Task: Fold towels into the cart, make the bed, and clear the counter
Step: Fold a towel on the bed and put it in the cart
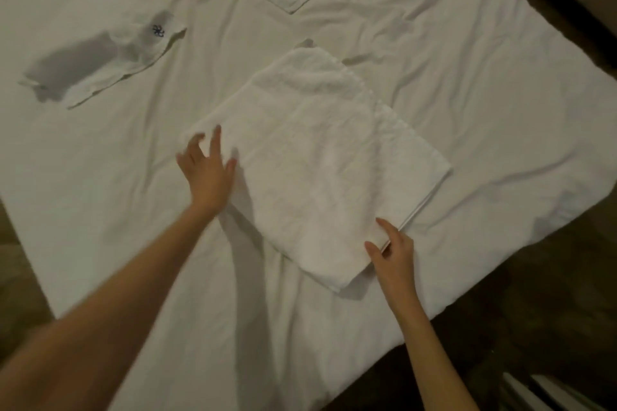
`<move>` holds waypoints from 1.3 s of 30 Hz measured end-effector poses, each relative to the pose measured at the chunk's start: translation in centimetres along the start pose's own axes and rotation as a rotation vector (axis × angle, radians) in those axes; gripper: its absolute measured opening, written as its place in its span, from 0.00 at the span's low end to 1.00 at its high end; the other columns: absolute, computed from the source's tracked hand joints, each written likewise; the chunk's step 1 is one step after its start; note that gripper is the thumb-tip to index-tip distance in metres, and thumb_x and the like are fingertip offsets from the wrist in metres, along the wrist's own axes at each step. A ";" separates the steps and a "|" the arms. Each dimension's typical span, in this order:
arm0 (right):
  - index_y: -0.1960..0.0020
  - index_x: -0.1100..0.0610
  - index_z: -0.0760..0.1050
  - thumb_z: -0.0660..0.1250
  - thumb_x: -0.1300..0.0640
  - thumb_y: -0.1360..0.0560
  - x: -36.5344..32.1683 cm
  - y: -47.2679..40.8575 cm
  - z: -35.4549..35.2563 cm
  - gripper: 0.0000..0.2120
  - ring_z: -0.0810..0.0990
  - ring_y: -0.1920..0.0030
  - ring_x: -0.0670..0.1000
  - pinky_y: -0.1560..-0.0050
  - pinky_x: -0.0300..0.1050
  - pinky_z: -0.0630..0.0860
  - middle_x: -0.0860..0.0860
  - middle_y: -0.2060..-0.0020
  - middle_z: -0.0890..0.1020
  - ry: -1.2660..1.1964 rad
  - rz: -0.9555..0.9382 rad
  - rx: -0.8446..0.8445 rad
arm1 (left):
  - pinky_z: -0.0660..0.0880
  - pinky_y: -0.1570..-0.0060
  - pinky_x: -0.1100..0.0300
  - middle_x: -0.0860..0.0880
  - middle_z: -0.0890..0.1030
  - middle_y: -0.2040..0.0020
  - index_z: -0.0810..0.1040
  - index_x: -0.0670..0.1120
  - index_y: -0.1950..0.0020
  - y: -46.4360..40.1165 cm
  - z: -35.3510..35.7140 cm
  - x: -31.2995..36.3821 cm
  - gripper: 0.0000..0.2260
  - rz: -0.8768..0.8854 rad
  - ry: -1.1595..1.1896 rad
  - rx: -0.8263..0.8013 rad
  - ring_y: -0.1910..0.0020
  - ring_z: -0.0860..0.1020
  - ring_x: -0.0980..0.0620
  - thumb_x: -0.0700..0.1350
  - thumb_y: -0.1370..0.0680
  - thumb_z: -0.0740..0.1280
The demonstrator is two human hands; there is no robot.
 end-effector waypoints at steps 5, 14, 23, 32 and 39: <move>0.35 0.57 0.73 0.69 0.65 0.26 -0.9 -4.3 -4.3 0.21 0.73 0.38 0.58 0.34 0.52 0.70 0.60 0.35 0.68 -0.001 0.004 0.153 | 0.63 0.45 0.60 0.33 0.69 0.42 0.68 0.48 0.29 15.8 5.1 3.3 0.25 -0.456 0.527 -0.176 0.45 0.69 0.41 0.46 0.25 0.69; 0.42 0.59 0.77 0.66 0.66 0.26 -4.1 -12.4 -9.9 0.13 0.78 0.46 0.57 0.48 0.34 0.75 0.60 0.44 0.79 -0.047 -0.050 0.253 | 0.75 0.41 0.56 0.62 0.67 0.36 0.66 0.57 0.30 24.8 10.1 10.6 0.23 -0.560 1.171 -0.348 0.37 0.70 0.58 0.42 0.22 0.67; 0.47 0.53 0.77 0.67 0.66 0.26 -4.1 -5.3 -11.1 0.11 0.75 0.56 0.50 0.48 0.43 0.77 0.59 0.45 0.76 -0.013 -0.018 0.151 | 0.76 0.57 0.67 0.53 0.74 0.38 0.77 0.51 0.41 28.7 6.0 5.0 0.12 -0.610 0.947 -0.259 0.63 0.80 0.58 0.42 0.23 0.68; 0.46 0.57 0.74 0.66 0.67 0.25 -0.4 5.2 -12.8 0.10 0.74 0.45 0.53 0.44 0.45 0.76 0.52 0.45 0.74 -0.060 0.105 0.180 | 0.74 0.58 0.69 0.49 0.79 0.54 0.80 0.49 0.44 35.0 3.1 1.8 0.09 -0.606 1.055 -0.396 0.60 0.79 0.58 0.41 0.24 0.69; 0.45 0.56 0.74 0.65 0.64 0.23 -5.8 3.3 -12.0 0.08 0.78 0.51 0.48 0.54 0.36 0.77 0.52 0.48 0.77 -0.211 -0.006 0.160 | 0.72 0.55 0.62 0.49 0.78 0.55 0.78 0.46 0.45 26.6 -1.2 2.0 0.07 -0.612 1.453 -0.210 0.55 0.76 0.54 0.40 0.22 0.64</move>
Point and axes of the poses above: each hand's wrist, its own y-axis away from the middle knuckle, its own z-axis out of the palm, x = y × z, the point moved 10 cm from there along -y, towards the middle knuckle
